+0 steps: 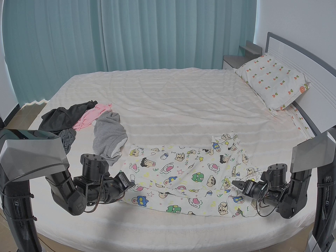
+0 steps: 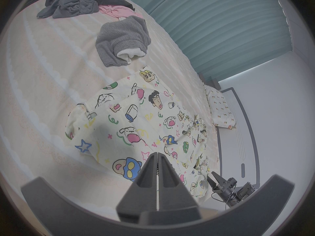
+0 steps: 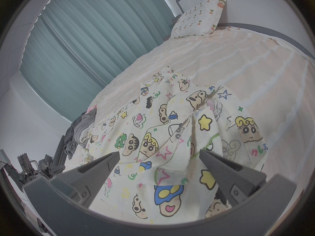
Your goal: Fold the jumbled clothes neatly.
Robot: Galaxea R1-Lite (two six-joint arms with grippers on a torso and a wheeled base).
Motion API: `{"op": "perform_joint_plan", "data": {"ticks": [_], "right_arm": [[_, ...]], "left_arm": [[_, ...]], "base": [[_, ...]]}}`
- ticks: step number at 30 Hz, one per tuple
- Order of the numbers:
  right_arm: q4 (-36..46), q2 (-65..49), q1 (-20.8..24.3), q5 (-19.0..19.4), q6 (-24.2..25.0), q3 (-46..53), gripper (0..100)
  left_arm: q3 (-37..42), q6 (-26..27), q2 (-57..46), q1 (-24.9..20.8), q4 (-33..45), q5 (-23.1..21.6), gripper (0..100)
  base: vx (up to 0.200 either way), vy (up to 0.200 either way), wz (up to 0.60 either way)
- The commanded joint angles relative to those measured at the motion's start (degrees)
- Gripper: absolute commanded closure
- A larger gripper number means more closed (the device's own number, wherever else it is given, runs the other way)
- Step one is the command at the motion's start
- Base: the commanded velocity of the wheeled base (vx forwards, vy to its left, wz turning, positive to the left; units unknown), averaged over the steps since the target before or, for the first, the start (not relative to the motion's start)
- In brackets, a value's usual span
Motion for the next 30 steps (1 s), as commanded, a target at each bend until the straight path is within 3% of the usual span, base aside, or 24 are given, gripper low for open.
{"op": "perform_joint_plan", "data": {"ticks": [1,24,30], "right_arm": [[0.16,0.64,-0.04,0.03,-0.06,-0.13,0],[2.53,1.26,-1.27,-1.11,-1.91,0.22,0],[3.15,1.44,1.28,-1.2,-3.49,-0.84,0]], "left_arm": [[-0.01,-0.02,0.22,0.01,-0.02,0.01,100],[-0.01,-0.02,0.22,0.01,-0.02,0.1,100],[-0.01,-0.02,0.4,0.01,-0.02,0.1,100]], "base": [[0.0,0.0,0.0],[0.0,0.0,0.0],[0.0,0.0,0.0]]}}
